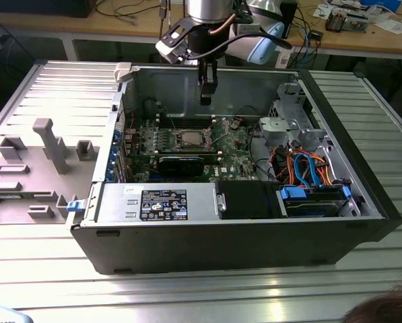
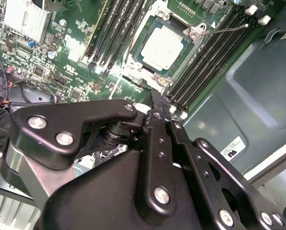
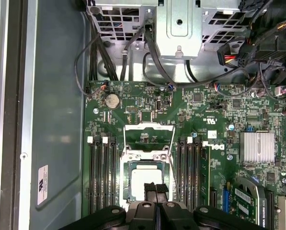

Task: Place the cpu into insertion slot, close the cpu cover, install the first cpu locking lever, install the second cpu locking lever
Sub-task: 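Close the cpu cover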

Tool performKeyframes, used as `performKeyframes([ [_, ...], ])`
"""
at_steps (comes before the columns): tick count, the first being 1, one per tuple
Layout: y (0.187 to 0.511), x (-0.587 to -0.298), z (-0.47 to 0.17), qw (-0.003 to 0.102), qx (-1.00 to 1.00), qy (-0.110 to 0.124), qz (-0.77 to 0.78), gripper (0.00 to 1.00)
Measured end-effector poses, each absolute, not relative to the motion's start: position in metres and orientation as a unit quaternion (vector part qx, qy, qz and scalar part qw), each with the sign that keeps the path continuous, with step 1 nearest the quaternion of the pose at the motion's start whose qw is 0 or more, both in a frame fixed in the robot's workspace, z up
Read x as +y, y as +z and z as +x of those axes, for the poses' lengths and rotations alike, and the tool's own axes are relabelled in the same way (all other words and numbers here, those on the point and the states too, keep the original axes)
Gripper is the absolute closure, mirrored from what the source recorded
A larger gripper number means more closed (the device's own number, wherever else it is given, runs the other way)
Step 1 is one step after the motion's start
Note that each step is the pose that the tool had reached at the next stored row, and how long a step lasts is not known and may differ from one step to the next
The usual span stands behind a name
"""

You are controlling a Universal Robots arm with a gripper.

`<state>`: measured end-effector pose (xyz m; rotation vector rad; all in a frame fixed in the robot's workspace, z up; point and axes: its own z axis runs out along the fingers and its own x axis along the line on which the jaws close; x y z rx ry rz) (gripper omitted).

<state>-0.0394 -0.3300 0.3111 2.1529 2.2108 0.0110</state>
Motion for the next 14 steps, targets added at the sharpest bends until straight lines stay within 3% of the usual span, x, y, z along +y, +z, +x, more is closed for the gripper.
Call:
performKeyframes([
  [14,0.311,-0.33,-0.014,0.028,0.716,0.004,0.697,0.89],
])
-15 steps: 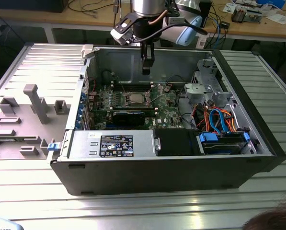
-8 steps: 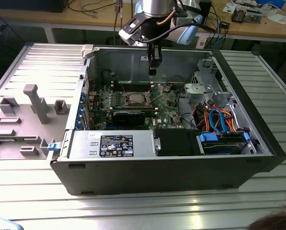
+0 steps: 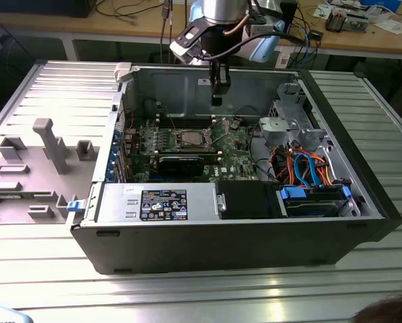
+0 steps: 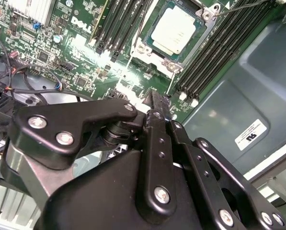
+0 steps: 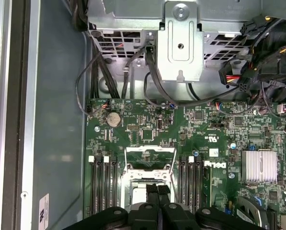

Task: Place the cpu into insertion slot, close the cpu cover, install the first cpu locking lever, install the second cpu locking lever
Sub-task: 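Close the cpu cover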

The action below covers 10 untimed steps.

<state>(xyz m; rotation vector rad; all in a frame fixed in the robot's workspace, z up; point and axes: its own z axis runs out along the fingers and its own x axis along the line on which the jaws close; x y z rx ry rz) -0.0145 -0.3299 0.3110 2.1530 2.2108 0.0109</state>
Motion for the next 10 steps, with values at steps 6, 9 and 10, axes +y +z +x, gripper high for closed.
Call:
performKeyframes([
  [6,0.3109,-0.3299,-0.0095,0.028,0.716,0.004,0.697,0.89],
  [9,0.3109,-0.3299,-0.0074,0.028,0.716,0.003,0.697,0.89],
  [10,0.3109,-0.3299,-0.0062,0.028,0.716,0.003,0.697,0.89],
])
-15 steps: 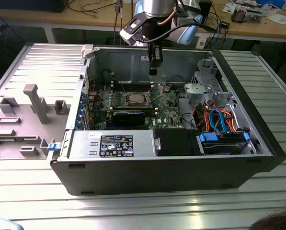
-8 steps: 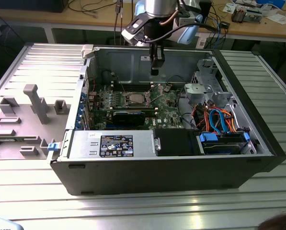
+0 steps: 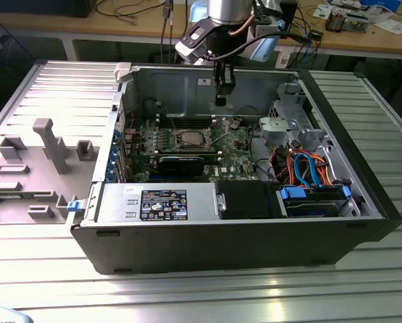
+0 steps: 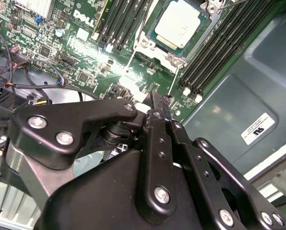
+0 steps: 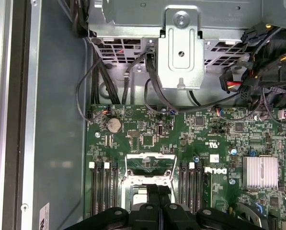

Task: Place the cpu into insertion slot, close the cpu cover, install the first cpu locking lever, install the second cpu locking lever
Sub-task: 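Close the cpu cover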

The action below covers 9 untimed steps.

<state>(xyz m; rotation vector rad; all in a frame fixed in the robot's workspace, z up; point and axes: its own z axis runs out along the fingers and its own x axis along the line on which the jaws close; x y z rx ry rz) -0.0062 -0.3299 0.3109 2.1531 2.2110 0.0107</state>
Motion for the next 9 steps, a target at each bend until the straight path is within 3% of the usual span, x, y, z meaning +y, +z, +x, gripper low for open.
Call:
performKeyframes([
  [9,0.3109,-0.3298,0.0011,0.028,0.716,0.003,0.697,0.89],
])
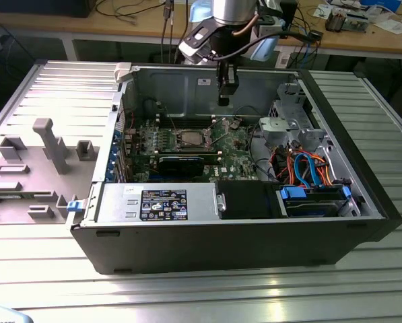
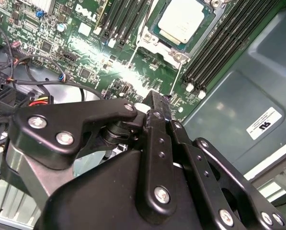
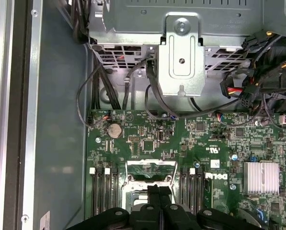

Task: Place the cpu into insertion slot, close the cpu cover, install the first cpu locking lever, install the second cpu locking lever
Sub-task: 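Close the cpu cover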

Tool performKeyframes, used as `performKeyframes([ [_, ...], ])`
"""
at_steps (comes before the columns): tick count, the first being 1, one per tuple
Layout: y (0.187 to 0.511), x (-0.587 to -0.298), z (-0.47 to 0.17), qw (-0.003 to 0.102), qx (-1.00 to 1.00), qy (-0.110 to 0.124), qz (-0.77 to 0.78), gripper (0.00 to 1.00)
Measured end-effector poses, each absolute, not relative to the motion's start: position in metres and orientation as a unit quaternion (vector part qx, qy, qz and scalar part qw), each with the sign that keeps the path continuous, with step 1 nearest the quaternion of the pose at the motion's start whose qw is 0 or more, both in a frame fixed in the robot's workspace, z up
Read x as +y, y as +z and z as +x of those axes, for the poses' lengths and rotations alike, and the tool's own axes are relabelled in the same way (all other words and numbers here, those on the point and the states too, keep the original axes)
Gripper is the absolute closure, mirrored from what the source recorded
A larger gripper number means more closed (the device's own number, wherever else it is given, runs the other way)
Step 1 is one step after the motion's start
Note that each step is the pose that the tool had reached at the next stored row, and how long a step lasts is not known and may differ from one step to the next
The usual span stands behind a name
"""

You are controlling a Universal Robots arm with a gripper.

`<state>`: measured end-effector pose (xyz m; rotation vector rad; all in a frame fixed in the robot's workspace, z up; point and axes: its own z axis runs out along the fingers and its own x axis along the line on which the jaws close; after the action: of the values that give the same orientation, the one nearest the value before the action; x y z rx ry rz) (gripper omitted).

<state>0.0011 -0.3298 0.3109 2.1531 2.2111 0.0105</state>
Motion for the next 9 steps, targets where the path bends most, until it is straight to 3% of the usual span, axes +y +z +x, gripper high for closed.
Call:
performKeyframes([
  [9,0.3107,-0.328,0.0091,0.028,0.716,0.003,0.697,0.89],
])
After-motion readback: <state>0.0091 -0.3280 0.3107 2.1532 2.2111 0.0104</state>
